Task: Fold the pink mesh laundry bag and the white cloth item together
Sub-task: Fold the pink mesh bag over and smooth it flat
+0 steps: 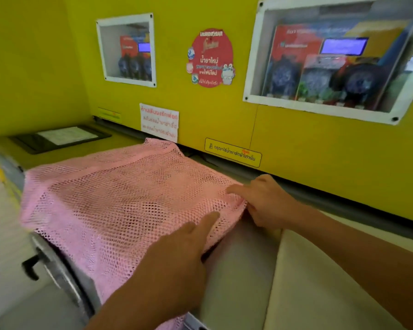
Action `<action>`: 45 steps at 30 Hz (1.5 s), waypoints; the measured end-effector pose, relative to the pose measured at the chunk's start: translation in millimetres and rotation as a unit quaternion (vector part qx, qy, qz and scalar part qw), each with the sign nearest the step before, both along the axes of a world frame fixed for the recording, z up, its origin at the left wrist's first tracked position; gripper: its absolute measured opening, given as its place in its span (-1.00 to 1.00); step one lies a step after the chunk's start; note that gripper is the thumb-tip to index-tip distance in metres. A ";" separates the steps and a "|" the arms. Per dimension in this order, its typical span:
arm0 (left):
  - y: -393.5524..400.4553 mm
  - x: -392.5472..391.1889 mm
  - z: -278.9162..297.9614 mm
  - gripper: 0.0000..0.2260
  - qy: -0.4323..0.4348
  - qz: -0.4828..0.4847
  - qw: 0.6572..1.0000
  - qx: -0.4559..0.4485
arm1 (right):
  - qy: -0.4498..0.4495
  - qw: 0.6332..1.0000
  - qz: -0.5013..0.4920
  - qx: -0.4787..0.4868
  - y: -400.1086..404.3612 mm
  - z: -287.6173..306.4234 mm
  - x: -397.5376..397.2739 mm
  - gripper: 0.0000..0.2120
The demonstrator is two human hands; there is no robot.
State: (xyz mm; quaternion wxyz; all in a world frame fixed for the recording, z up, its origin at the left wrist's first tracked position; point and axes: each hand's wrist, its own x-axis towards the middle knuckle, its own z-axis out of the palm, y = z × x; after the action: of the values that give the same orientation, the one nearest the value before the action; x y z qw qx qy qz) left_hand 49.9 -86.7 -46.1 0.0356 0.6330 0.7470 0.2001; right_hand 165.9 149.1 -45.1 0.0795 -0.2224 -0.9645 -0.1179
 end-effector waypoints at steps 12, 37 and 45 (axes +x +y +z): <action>-26.3 -82.1 13.2 -0.60 -0.255 0.024 0.966 0.020 | 0.028 0.989 0.013 0.145 -5.5 79.5 -75.0 -0.61; -26.5 -430.8 6.6 -0.63 -0.160 0.067 0.977 0.121 | -0.025 0.984 -0.130 0.119 21.7 58.2 -377.0 -0.66; 30.9 -469.9 5.0 -0.66 -0.021 0.214 0.970 0.117 | -0.026 0.974 -0.192 0.118 43.7 43.0 -444.2 -0.51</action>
State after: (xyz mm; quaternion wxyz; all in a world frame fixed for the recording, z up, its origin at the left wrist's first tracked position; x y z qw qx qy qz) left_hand -419.9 -55.8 -41.1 -0.0665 0.4537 0.8355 0.3026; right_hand -278.2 192.9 -2.0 0.0556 -0.3895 -0.8848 -0.2496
